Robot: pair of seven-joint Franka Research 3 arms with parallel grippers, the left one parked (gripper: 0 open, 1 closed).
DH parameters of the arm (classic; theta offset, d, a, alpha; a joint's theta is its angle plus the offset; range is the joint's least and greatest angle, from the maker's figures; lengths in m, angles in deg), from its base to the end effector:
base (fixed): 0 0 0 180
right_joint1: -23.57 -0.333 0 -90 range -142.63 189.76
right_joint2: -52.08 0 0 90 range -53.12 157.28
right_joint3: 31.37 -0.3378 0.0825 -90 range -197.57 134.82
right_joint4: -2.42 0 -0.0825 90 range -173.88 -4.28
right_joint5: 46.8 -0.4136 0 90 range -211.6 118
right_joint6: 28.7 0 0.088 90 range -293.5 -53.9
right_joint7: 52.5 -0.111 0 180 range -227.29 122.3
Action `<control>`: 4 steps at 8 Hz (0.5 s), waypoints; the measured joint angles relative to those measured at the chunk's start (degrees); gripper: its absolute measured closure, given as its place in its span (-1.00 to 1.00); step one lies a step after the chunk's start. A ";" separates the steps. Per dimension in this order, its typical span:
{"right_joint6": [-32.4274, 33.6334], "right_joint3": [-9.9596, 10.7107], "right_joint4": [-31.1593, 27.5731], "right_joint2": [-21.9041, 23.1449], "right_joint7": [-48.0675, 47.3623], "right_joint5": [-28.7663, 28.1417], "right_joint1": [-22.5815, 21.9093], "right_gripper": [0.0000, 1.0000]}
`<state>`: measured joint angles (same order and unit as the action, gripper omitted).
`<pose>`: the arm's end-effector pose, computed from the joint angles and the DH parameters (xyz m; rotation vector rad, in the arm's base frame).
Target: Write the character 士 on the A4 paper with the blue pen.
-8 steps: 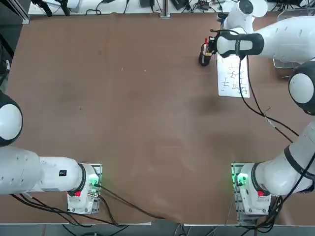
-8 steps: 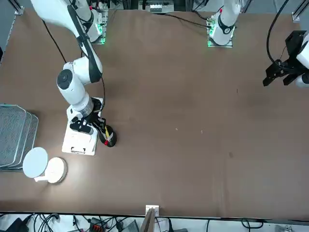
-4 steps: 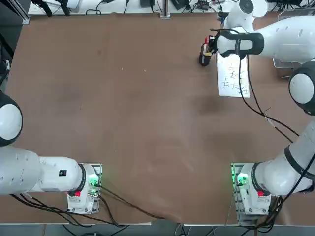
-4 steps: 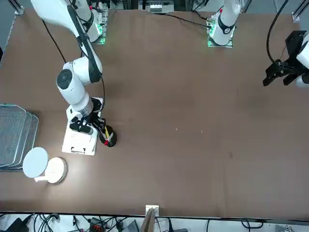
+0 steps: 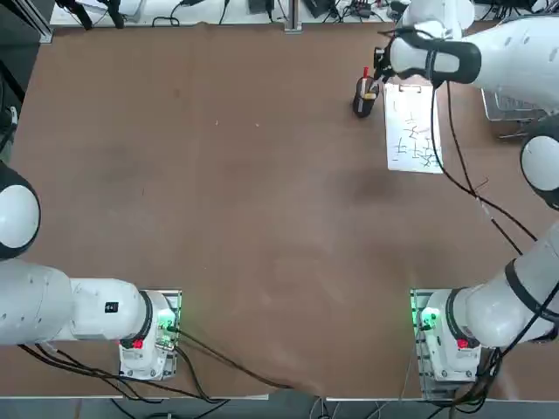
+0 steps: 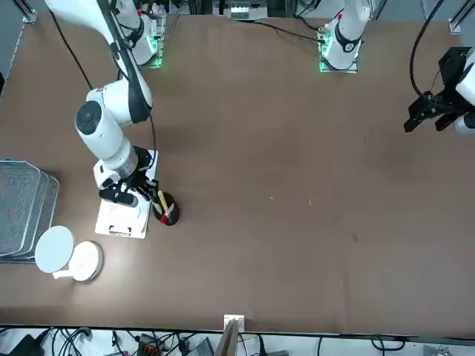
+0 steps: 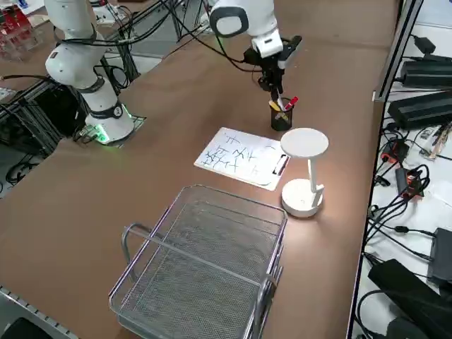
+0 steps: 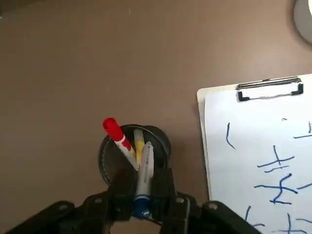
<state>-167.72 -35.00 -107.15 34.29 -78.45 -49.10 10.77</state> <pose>0.6425 0.1872 0.3535 -2.9969 0.2988 -0.2609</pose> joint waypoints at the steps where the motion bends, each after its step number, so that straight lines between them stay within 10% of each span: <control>1: 2.95 0.07 1.56 0.88 0.00 -0.01 0.00 0.59; 4: 12.20 2.03 5.88 2.37 0.01 -1.93 0.40 0.59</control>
<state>-155.52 -32.97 -101.27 36.66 -78.44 -51.02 11.17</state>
